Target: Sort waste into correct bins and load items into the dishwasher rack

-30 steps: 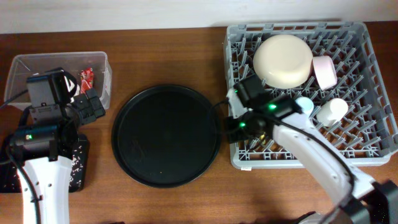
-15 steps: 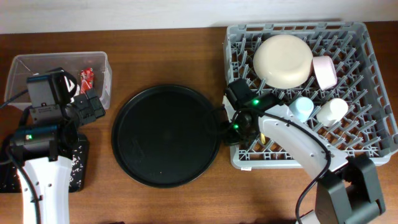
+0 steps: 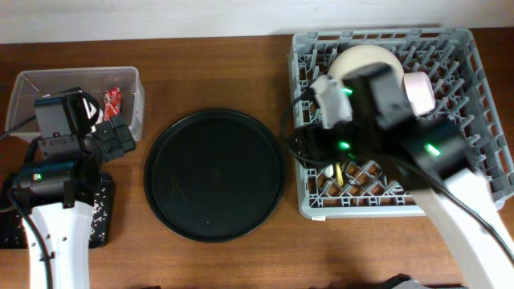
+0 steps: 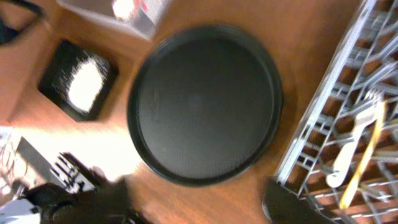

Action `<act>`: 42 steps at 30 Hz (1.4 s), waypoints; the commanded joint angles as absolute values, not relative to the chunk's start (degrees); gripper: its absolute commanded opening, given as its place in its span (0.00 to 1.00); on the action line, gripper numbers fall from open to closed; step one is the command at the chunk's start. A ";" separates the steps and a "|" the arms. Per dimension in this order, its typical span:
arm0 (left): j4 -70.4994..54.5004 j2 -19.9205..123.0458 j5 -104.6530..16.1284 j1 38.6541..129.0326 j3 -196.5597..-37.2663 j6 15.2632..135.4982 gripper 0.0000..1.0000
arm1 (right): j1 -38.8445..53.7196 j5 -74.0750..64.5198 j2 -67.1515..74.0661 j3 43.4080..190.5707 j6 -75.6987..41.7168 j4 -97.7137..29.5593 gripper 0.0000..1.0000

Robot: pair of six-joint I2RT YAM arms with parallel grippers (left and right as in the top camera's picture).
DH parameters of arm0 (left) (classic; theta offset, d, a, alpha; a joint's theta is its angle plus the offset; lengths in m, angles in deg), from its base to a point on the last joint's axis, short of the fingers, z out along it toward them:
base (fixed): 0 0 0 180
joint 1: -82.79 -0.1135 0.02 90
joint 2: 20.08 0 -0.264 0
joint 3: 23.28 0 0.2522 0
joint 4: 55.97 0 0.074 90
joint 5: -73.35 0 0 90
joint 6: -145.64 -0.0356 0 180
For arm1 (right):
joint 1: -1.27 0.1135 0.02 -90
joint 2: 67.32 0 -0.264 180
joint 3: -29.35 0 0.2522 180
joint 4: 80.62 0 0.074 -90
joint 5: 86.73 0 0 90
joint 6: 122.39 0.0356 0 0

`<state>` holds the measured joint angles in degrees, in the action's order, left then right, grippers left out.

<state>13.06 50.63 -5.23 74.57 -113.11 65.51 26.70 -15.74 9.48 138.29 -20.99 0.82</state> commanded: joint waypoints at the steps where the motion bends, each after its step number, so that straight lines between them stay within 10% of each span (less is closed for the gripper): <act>1: 13.02 50.35 -4.81 74.48 -113.85 65.32 0.99 | 26.31 -9.92 5.19 138.92 -21.45 0.62 0.98; 18: 13.02 50.35 -4.81 74.48 -113.85 65.32 0.99 | 26.31 -6.56 8.95 138.90 -21.65 0.07 0.98; 25: 13.02 50.35 -4.81 74.48 -113.85 65.32 0.99 | 25.13 -5.05 -14.00 133.31 -36.66 -30.44 0.98; 42: 13.02 50.35 -4.81 74.48 -113.85 65.32 0.99 | 6.81 -3.72 -67.09 74.40 -36.44 -51.22 0.98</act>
<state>13.06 50.63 -5.23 74.57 -113.11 65.51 7.89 -5.09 -66.50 78.84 -36.03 -47.53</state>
